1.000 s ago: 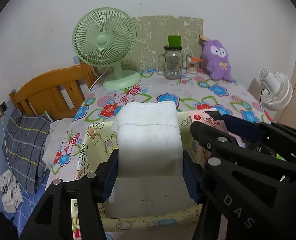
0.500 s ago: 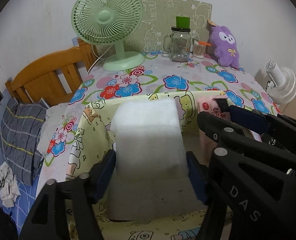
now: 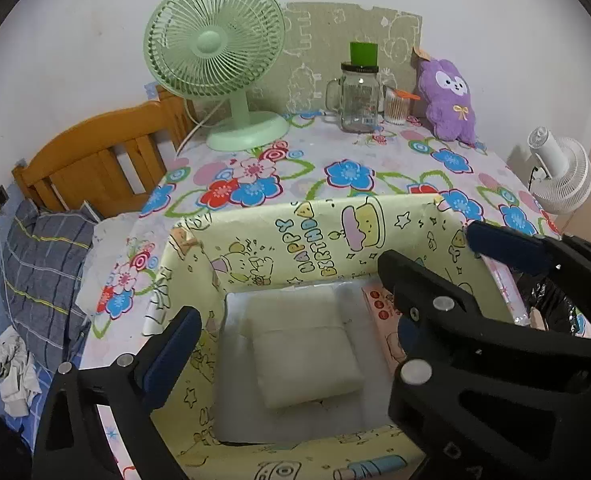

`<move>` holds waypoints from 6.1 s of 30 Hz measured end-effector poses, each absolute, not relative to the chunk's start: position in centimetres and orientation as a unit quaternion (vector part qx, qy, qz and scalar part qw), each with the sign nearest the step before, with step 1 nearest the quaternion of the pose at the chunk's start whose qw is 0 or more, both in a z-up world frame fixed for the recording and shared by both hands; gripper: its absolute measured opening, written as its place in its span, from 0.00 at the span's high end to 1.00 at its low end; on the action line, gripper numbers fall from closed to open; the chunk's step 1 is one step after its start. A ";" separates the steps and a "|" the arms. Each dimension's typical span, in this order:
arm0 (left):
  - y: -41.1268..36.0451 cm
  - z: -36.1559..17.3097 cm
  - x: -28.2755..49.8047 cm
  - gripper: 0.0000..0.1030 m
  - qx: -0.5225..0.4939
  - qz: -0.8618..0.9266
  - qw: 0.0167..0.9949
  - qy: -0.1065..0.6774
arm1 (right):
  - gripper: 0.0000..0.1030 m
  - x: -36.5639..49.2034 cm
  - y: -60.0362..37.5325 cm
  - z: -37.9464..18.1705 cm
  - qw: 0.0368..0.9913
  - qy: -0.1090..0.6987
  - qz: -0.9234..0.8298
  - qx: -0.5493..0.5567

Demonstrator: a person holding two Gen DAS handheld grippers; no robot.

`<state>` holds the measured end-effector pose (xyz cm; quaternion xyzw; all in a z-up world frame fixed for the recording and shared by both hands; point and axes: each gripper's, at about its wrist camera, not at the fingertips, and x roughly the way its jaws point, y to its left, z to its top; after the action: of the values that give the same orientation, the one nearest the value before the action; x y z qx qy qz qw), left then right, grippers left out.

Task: Organize soft objects

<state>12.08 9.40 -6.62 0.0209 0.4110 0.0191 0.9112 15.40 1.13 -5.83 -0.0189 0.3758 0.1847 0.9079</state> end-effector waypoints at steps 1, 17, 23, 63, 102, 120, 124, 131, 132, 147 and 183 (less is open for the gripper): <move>9.3 -6.4 11.9 0.03 0.023 0.020 0.912 0.408 | 0.25 15.2 1.1 -5.6 0.911 0.371 0.179 -0.022; 6.6 -3.6 9.4 0.03 0.032 0.015 0.929 0.368 | 0.09 12.3 -2.1 -2.4 0.940 0.308 0.147 -0.026; 5.0 -2.8 8.4 0.03 0.036 0.009 0.934 0.355 | 0.05 11.1 -3.8 -1.7 0.945 0.295 0.141 -0.019; -6.1 -2.6 5.9 0.03 0.037 -0.064 0.948 0.310 | 0.00 6.5 -15.3 -1.4 0.964 0.258 0.071 -0.010; -12.0 -10.7 10.9 0.07 0.031 -0.088 0.910 0.405 | 0.06 11.1 -23.0 -10.6 0.936 0.347 0.045 0.033; -13.1 -12.5 13.0 0.31 0.053 -0.108 0.895 0.429 | 0.20 15.2 -22.3 -13.9 0.913 0.402 0.061 0.035; -13.5 -12.8 12.9 0.46 0.063 -0.118 0.893 0.430 | 0.29 15.5 -22.2 -14.6 0.905 0.416 0.071 0.046; -13.7 -12.8 12.8 0.71 0.060 -0.137 0.887 0.437 | 0.57 15.3 -21.8 -14.7 0.903 0.418 0.090 0.047; -13.7 -12.8 12.7 0.72 0.061 -0.137 0.888 0.436 | 0.59 15.2 -21.8 -14.7 0.903 0.418 0.091 0.047; -13.1 -11.0 11.0 0.77 0.063 -0.133 0.902 0.406 | 0.75 13.3 -21.5 -12.6 0.916 0.390 0.083 0.039; -10.8 -4.5 7.1 0.77 0.089 -0.141 0.930 0.328 | 0.77 7.8 -19.1 -4.7 0.949 0.313 0.045 0.004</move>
<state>7.05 -10.75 -4.50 0.0895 0.3281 -0.1411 0.9297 7.80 -19.06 -4.71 0.0042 0.3131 0.0451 0.9486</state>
